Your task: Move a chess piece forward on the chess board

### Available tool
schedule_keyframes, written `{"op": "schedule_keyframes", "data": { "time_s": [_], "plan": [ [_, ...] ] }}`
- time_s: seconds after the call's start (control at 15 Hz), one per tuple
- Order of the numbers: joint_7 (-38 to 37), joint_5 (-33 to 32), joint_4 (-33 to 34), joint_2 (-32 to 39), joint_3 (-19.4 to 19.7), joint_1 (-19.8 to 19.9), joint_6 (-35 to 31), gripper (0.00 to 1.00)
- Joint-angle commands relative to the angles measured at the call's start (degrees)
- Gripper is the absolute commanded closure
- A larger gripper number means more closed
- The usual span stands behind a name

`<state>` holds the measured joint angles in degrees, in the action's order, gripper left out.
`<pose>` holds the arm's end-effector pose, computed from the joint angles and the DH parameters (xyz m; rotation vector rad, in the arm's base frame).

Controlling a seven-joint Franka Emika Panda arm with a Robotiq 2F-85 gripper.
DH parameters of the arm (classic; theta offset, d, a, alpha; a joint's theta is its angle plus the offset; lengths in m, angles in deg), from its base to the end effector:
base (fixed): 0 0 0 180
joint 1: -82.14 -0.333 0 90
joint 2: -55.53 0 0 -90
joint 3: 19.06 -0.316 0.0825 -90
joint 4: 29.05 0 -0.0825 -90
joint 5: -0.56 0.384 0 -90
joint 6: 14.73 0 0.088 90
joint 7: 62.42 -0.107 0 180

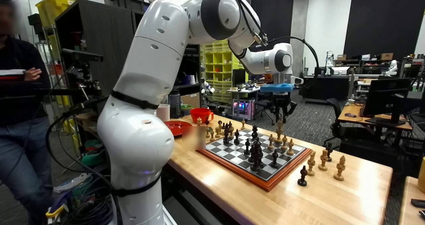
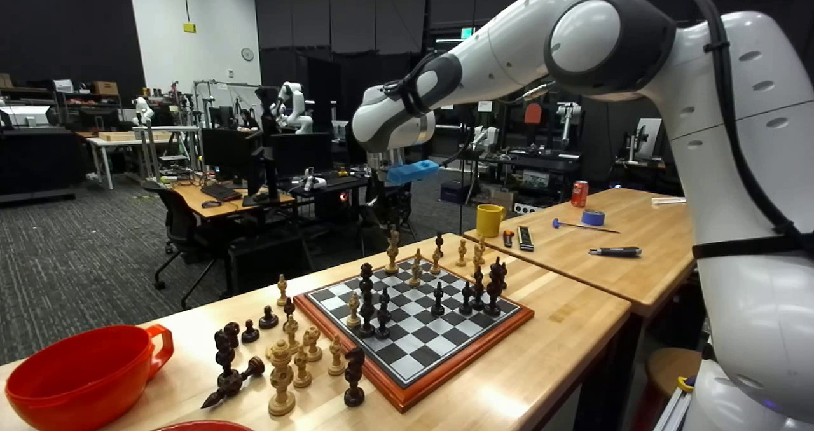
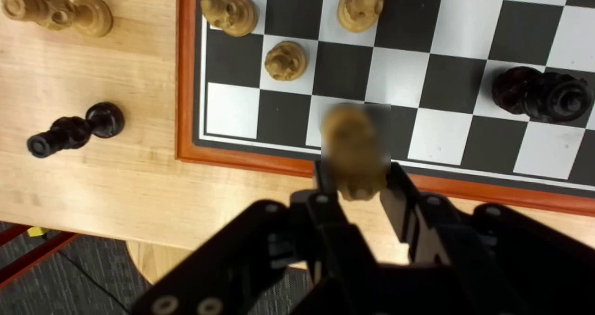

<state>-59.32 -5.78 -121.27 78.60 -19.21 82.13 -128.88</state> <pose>0.6682 -0.0051 0.3936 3.0384 0.1566 -0.0341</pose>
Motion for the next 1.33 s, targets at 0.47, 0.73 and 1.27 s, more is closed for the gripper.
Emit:
{"op": "schedule_keyframes", "data": {
  "time_s": [0.47,0.73,1.27],
  "plan": [
    [1.6,-1.4,4.5,2.4,0.7,-0.2,3.6,0.92],
    [1.8,-1.2,4.9,2.6,0.6,-0.3,4.2,0.44],
    [1.0,-0.4,0.9,-3.8,0.5,-0.2,5.7,0.0]
  ]
}}
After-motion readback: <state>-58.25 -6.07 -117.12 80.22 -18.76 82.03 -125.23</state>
